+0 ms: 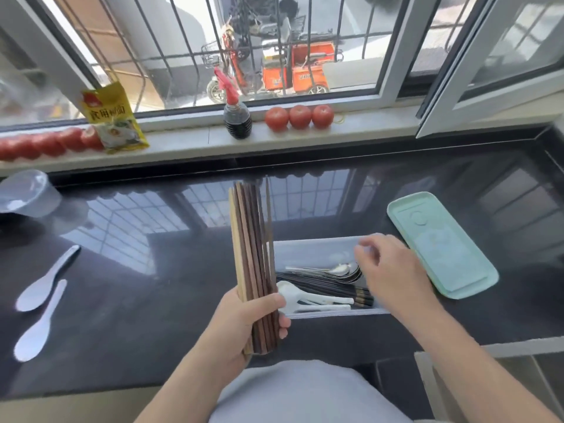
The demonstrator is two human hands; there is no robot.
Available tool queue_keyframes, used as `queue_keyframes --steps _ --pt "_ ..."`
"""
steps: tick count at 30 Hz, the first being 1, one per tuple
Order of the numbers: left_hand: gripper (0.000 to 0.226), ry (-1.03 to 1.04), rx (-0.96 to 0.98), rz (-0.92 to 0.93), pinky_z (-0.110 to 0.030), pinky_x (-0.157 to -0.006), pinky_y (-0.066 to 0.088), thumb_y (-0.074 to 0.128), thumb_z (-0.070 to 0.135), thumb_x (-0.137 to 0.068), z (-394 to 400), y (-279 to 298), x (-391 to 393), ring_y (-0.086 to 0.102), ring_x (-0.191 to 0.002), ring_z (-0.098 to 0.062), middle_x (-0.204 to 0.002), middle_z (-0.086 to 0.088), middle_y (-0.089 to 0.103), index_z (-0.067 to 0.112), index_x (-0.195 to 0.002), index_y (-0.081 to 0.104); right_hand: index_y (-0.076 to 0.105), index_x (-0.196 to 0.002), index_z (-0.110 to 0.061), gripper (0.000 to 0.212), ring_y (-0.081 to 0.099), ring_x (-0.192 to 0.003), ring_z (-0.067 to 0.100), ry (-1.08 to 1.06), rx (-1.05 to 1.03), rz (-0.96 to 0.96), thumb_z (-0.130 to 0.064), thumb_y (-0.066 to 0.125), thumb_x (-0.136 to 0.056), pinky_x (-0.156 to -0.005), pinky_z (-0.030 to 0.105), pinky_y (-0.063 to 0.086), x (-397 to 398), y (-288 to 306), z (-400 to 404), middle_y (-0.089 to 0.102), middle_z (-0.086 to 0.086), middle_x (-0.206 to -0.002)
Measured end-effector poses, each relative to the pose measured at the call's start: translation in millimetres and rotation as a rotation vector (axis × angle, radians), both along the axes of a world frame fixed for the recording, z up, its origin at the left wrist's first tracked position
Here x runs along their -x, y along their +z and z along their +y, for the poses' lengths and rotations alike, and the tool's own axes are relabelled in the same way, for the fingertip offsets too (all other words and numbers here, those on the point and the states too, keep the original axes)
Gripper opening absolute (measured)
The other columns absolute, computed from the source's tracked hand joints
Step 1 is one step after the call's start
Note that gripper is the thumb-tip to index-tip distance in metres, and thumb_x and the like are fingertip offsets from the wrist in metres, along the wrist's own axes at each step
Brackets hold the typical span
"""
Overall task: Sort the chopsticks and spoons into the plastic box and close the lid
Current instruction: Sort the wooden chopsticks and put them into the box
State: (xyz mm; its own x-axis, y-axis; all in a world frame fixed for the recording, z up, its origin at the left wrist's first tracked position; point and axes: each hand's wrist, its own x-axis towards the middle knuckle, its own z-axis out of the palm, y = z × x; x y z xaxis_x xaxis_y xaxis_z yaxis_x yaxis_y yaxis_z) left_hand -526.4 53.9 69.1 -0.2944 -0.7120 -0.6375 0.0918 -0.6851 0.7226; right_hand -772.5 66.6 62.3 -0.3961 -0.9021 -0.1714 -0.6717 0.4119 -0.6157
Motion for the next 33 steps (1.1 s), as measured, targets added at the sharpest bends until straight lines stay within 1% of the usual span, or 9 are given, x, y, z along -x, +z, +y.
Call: queue_keyframes --steps 3,8,11,15,19,21,23,28,33 --pt "0.039 -0.006 0.039 -0.001 -0.036 -0.059 0.053 0.082 0.009 -0.069 -1.7 3.8 11.8 0.063 -0.064 -0.03 -0.075 -0.015 0.063 0.001 -0.101 0.062 0.068 -0.093 -0.032 0.01 0.063 -0.076 0.005 0.242 -0.205 -0.602 -0.038 0.061 -0.096 -0.079 0.033 0.055 -49.5 17.8 -12.7 0.071 -0.013 -0.087" --pt "0.035 -0.006 0.061 -0.047 -0.036 -0.06 0.056 0.083 0.012 -0.072 1.3 12.2 21.9 0.068 -0.069 -0.031 -0.083 -0.019 0.072 0.004 -0.106 0.074 0.069 -0.089 -0.011 0.025 0.064 -0.069 0.011 0.298 -0.102 -0.602 -0.036 0.065 -0.093 -0.074 0.036 0.057 -77.6 12.9 -17.4 0.07 0.003 -0.077" --pt "0.017 0.032 0.014 -0.052 -0.045 -0.069 0.061 0.07 0.005 -0.09 2.7 10.4 23.8 0.072 -0.074 -0.037 -0.093 -0.023 0.075 0.002 -0.107 0.072 0.065 -0.081 -0.003 0.025 0.056 -0.057 0.006 0.275 -0.119 -0.7 -0.022 0.065 -0.097 -0.062 0.024 0.053 -70.9 11.8 -18.8 0.061 -0.003 -0.064" --pt "0.018 0.031 0.002 -0.089 -0.051 -0.076 0.061 0.059 0.001 -0.096 -4.1 11.3 32.6 0.074 -0.08 -0.04 -0.1 -0.027 0.075 0.002 -0.11 0.07 0.064 -0.073 -0.011 0.03 0.055 -0.048 -0.001 0.212 -0.135 -0.823 -0.018 0.058 -0.102 -0.054 0.012 0.044 -64.5 15.8 -18.8 0.059 -0.015 -0.052" --pt "0.021 0.151 0.003 -0.205 -0.043 -0.064 0.061 0.072 0.003 -0.084 -7.0 8.3 36.3 0.074 -0.072 -0.037 -0.084 -0.02 0.076 -0.004 -0.103 0.068 0.075 -0.092 -0.013 0.024 0.06 -0.065 0.01 0.145 -0.091 -0.804 -0.029 0.059 -0.101 -0.075 0.039 0.057 -49.4 4.2 -25.4 0.062 -0.007 -0.064" --pt "0.014 0.305 -0.008 -0.257 -0.041 -0.061 0.061 0.069 0.0 -0.087 -8.9 3.0 28.3 0.072 -0.063 -0.033 -0.076 -0.019 0.074 -0.005 -0.099 0.064 0.074 -0.099 -0.023 0.019 0.062 -0.071 0.011 0.103 0.068 -0.725 -0.026 0.056 -0.103 -0.077 0.033 0.057 -25.3 -0.1 -35.7 0.065 -0.007 -0.072" --pt "0.003 0.445 -0.008 -0.271 -0.042 -0.063 0.059 0.062 0.0 -0.093 -11.5 -1.3 15.1 0.068 -0.057 -0.029 -0.074 -0.017 0.074 -0.002 -0.095 0.061 0.074 -0.104 -0.027 0.015 0.062 -0.072 0.009 0.259 0.13 -0.471 -0.022 0.06 -0.101 -0.072 0.025 0.055 7.1 2.6 -44.2 0.065 -0.008 -0.081" --pt "0.006 0.557 -0.024 -0.274 -0.042 -0.064 0.063 0.062 0.001 -0.095 -6.9 -6.3 -1.5 0.073 -0.06 -0.027 -0.074 -0.013 0.069 0.003 -0.099 0.057 0.059 -0.078 -0.019 0.017 0.051 -0.069 0.012 0.83 -0.424 0.283 -0.027 0.065 -0.091 -0.064 0.033 0.045 36.4 -16.9 -40.3 0.06 -0.004 -0.072" --pt "0.013 0.476 -0.036 -0.262 -0.046 -0.069 0.062 0.065 -0.001 -0.094 4.5 -9.3 8.3 0.075 -0.074 -0.034 -0.088 -0.018 0.064 0.003 -0.104 0.057 0.056 -0.079 -0.017 0.014 0.049 -0.075 0.028 0.91 -0.437 0.552 -0.019 0.058 -0.093 -0.057 0.032 0.036 -0.4 -57.9 -48.1 0.051 0.003 -0.078"
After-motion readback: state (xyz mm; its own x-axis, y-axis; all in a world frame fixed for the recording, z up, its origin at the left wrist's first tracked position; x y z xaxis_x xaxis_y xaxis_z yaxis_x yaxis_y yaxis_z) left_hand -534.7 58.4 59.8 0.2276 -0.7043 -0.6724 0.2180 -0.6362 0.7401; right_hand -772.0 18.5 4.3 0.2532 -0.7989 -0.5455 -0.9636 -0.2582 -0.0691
